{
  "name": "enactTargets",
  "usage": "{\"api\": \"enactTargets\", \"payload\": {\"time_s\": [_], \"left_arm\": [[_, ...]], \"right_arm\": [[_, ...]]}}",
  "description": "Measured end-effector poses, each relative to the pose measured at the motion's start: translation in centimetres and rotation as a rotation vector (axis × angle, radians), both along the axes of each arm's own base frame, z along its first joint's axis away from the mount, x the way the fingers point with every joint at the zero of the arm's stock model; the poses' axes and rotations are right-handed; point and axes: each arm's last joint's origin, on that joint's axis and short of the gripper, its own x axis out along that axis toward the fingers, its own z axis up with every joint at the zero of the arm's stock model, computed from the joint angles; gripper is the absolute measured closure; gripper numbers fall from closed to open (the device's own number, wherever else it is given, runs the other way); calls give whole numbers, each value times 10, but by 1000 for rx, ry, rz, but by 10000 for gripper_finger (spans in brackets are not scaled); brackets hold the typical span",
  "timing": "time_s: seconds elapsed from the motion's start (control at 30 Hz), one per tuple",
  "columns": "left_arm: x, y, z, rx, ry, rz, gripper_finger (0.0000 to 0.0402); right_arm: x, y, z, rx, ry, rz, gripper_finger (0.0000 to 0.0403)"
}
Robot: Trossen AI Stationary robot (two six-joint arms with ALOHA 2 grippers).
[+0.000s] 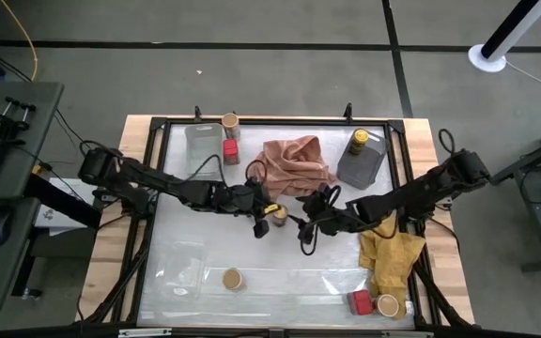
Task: Sort spices by type
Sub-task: Put the yellow seasoning bottle into the black bin
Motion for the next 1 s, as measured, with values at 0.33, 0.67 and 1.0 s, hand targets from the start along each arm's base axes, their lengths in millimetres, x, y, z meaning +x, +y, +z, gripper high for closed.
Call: {"api": "enactTargets", "payload": {"time_s": [0.33, 0.67, 1.0], "left_arm": [[-43, 2, 12, 58, 302, -185, 363], [-28, 8, -44, 190, 544, -291, 189], [-19, 22, -75, 201, 635, -301, 156]], "right_arm": [[-8, -2, 3, 62, 23, -31, 130], [-9, -2, 0, 127, 29, -62, 130], [-10, -2, -1, 219, 0, -126, 130]]}}
